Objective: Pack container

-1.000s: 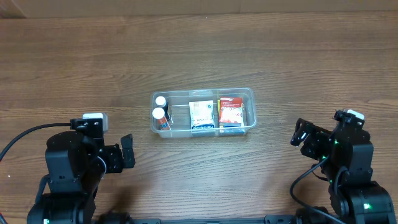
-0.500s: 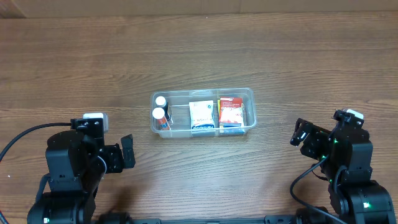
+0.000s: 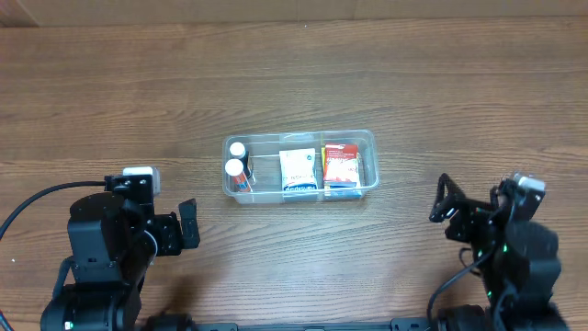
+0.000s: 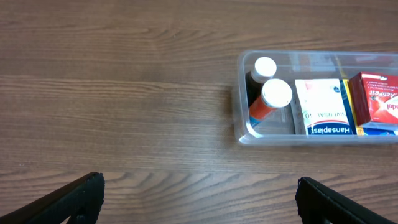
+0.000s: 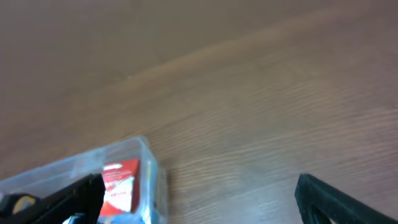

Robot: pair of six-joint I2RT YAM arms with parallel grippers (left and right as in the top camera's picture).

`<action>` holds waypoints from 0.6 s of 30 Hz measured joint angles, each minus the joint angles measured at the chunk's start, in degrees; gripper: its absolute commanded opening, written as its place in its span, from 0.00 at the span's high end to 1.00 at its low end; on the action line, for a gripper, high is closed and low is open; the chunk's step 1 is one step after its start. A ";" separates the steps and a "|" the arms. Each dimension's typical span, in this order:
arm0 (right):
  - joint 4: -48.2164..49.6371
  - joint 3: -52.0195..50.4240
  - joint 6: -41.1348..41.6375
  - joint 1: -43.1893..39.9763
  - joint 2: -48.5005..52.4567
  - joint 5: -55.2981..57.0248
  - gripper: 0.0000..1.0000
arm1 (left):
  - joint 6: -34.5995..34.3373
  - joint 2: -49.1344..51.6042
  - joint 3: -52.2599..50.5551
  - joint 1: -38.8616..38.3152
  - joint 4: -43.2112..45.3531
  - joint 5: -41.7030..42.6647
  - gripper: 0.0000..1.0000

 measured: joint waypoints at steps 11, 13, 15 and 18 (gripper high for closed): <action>28.09 -26.71 -2.93 0.00 -19.39 -7.45 0.00 | 0.00 0.13 -0.07 0.00 0.00 0.00 0.00; 32.15 -29.22 -3.04 0.00 -20.90 -8.02 0.00 | 0.00 0.13 -0.07 0.00 -0.02 0.00 0.00; 36.57 -31.50 -3.32 0.00 -21.29 -8.41 0.00 | 0.00 0.13 -0.07 0.00 -0.02 0.00 0.00; 36.96 -33.64 -5.20 0.09 -21.42 -9.57 0.00 | 0.00 0.13 -0.07 0.00 -0.02 0.00 0.00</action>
